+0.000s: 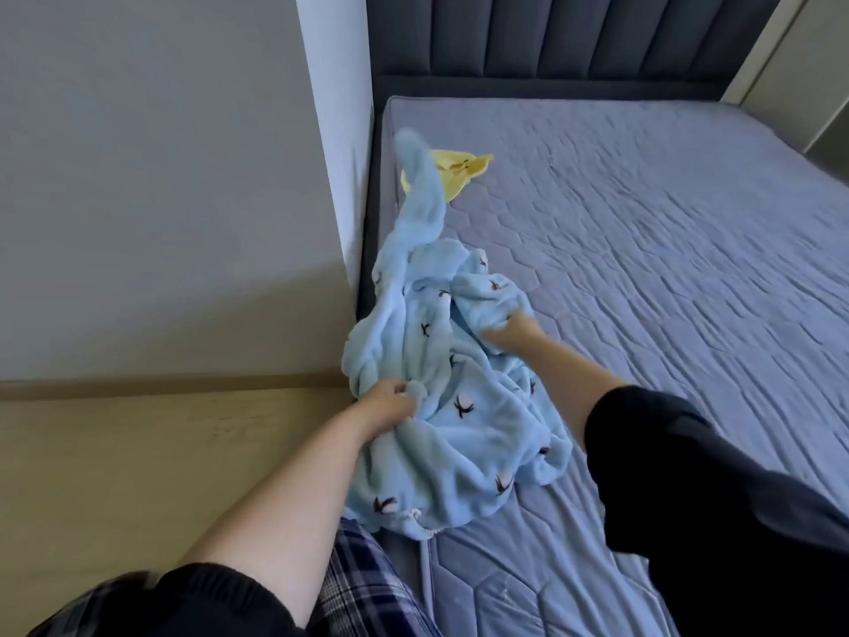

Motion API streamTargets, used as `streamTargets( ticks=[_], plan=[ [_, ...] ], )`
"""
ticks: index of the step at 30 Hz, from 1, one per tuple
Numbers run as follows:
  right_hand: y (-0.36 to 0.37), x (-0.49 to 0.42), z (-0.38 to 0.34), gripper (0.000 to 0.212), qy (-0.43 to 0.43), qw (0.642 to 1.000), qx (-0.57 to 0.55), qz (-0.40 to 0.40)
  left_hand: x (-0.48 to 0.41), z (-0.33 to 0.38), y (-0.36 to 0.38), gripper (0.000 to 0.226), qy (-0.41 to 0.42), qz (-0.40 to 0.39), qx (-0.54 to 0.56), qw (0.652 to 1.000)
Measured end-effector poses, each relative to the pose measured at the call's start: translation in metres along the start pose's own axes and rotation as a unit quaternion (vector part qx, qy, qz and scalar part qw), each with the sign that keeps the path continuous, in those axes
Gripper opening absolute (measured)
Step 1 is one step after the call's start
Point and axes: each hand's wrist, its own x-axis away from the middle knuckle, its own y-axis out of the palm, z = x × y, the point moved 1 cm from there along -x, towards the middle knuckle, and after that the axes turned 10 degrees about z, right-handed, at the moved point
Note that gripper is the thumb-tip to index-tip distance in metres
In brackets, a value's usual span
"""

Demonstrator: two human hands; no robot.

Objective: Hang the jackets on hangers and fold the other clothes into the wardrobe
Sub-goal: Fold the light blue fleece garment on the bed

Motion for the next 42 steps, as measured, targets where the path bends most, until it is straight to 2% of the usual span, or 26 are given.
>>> streamTargets(
  ticks=[2,3,6,8,10,12,13,14,16,18,19,21,22,23,24,26,27,28,29,31,33,36,38,40,41,42],
  plan=[
    [0.024,0.006,0.042,0.076,0.107,0.991,0.038,-0.075,0.003,0.002,-0.001,0.029,-0.025,0.005,0.058,0.998],
    [0.032,0.011,0.055,0.070,0.129,0.987,0.041,-0.091,0.006,0.002,-0.002,0.036,-0.043,0.001,0.094,0.995],
    [0.029,0.020,0.064,0.008,0.108,0.991,0.029,-0.079,0.012,0.002,-0.004,0.034,-0.074,-0.049,0.192,0.977],
    [0.010,0.018,0.064,0.018,0.089,0.996,-0.018,-0.002,0.013,-0.003,-0.010,0.040,-0.076,-0.080,0.256,0.960],
    [-0.021,0.014,0.066,0.008,0.068,0.980,-0.085,0.164,0.008,-0.013,-0.019,0.066,-0.074,-0.089,0.304,0.945],
    [-0.044,0.010,0.079,0.030,0.049,0.947,-0.106,0.298,0.005,-0.018,-0.022,0.070,-0.075,-0.093,0.300,0.946],
    [-0.048,0.008,0.085,0.034,0.042,0.948,-0.060,0.311,0.005,-0.017,-0.021,0.066,-0.076,-0.093,0.272,0.955],
    [-0.047,0.005,0.089,0.034,0.041,0.959,0.017,0.280,0.005,-0.015,-0.018,0.062,-0.075,-0.091,0.227,0.967],
    [-0.031,-0.001,0.102,0.033,0.038,0.971,0.216,0.097,0.008,-0.005,-0.010,0.060,-0.050,-0.098,0.086,0.990],
    [-0.018,0.002,0.106,0.046,0.016,0.920,0.378,-0.105,0.013,0.004,-0.001,0.056,-0.013,-0.150,-0.089,0.985],
    [-0.018,0.005,0.103,0.046,-0.012,0.886,0.432,-0.166,0.016,0.008,0.002,0.048,0.001,-0.178,-0.153,0.972],
    [-0.025,0.013,0.091,0.035,-0.036,0.833,0.490,-0.253,0.021,0.017,0.008,0.039,0.002,-0.212,-0.200,0.956],
    [-0.029,0.014,0.086,0.034,-0.021,0.827,0.483,-0.287,0.021,0.019,0.012,0.042,-0.006,-0.221,-0.199,0.955],
    [-0.033,0.015,0.083,0.040,0.000,0.844,0.447,-0.296,0.021,0.021,0.015,0.047,-0.012,-0.228,-0.195,0.954],
    [-0.034,0.015,0.082,0.050,0.024,0.883,0.386,-0.266,0.021,0.022,0.018,0.055,-0.015,-0.233,-0.194,0.953],
    [-0.033,0.007,0.085,0.073,0.049,0.978,0.183,-0.091,0.019,0.023,0.025,0.067,-0.015,-0.235,-0.207,0.950],
    [-0.031,0.004,0.085,0.082,0.076,0.995,0.064,-0.019,0.017,0.022,0.028,0.069,-0.008,-0.231,-0.219,0.948],
    [-0.026,0.002,0.085,0.088,0.098,0.995,-0.018,0.008,0.016,0.021,0.031,0.069,0.002,-0.222,-0.235,0.946],
    [-0.020,0.003,0.087,0.091,0.111,0.993,-0.044,0.009,0.015,0.021,0.033,0.070,0.010,-0.210,-0.251,0.945],
    [-0.011,0.005,0.096,0.073,0.116,0.993,0.033,-0.019,0.014,0.022,0.035,0.070,0.020,-0.186,-0.274,0.944],
    [-0.013,0.007,0.109,0.054,0.117,0.985,0.126,0.020,0.011,0.024,0.034,0.063,0.036,-0.164,-0.278,0.946],
    [-0.031,0.010,0.133,0.076,0.116,0.944,0.276,0.140,0.012,0.029,0.033,0.052,0.084,-0.128,-0.256,0.954],
    [-0.036,0.007,0.142,0.083,0.044,0.906,0.381,0.178,0.008,0.030,0.035,0.048,0.128,-0.068,-0.250,0.957],
    [-0.034,-0.001,0.142,0.083,-0.056,0.917,0.344,0.192,0.003,0.033,0.036,0.033,0.204,0.036,-0.278,0.938],
    [-0.031,-0.003,0.136,0.081,-0.094,0.940,0.273,0.181,-0.001,0.035,0.037,0.021,0.252,0.088,-0.294,0.918],
    [-0.025,-0.005,0.128,0.076,-0.106,0.964,0.191,0.151,-0.005,0.036,0.038,0.024,0.305,0.122,-0.314,0.891]
  ],
)
